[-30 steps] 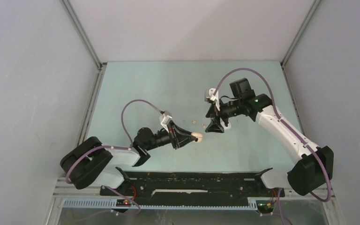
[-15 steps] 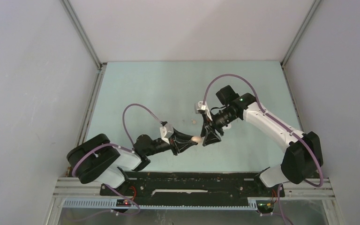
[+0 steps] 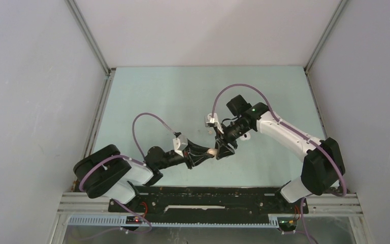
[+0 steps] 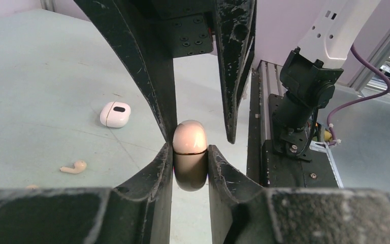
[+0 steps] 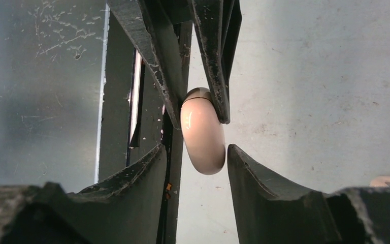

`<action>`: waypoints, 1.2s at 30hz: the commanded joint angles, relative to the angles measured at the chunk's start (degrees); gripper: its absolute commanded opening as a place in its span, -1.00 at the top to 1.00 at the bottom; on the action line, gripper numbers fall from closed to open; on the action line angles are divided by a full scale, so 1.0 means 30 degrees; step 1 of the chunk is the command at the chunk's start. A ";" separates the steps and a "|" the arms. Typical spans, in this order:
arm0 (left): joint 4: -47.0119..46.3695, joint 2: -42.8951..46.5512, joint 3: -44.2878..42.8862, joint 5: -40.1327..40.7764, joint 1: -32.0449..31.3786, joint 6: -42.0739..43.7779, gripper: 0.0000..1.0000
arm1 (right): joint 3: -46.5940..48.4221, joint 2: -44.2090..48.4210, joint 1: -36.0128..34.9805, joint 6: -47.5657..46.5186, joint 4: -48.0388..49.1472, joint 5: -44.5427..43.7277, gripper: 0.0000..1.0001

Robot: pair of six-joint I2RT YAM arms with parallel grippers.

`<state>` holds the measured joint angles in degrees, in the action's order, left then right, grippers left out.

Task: Insert the wireless bluetooth earbuds into the charging case
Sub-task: Open the charging case.

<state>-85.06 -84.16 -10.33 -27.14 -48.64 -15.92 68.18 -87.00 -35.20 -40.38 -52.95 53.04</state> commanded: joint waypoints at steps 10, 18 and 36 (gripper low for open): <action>-0.1415 0.0253 -0.0213 0.1311 -0.0122 -0.0041 0.11 | 0.0521 0.0332 -0.0219 0.0348 0.0708 -0.1320 0.66; 0.8913 0.3392 -0.1785 0.2289 -0.1125 0.3665 -0.07 | 0.0509 0.2409 -0.1501 -0.0932 0.0800 -0.6346 0.82; 0.6332 0.2211 -0.1927 0.1178 -0.1397 0.3173 0.23 | 0.0530 0.2725 -0.2581 -0.0817 0.0408 -0.7005 0.78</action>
<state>-62.02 -76.93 -15.07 -21.93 -52.51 -7.01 68.18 -79.90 -42.68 -42.92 -51.92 31.70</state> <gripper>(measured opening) 0.407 0.247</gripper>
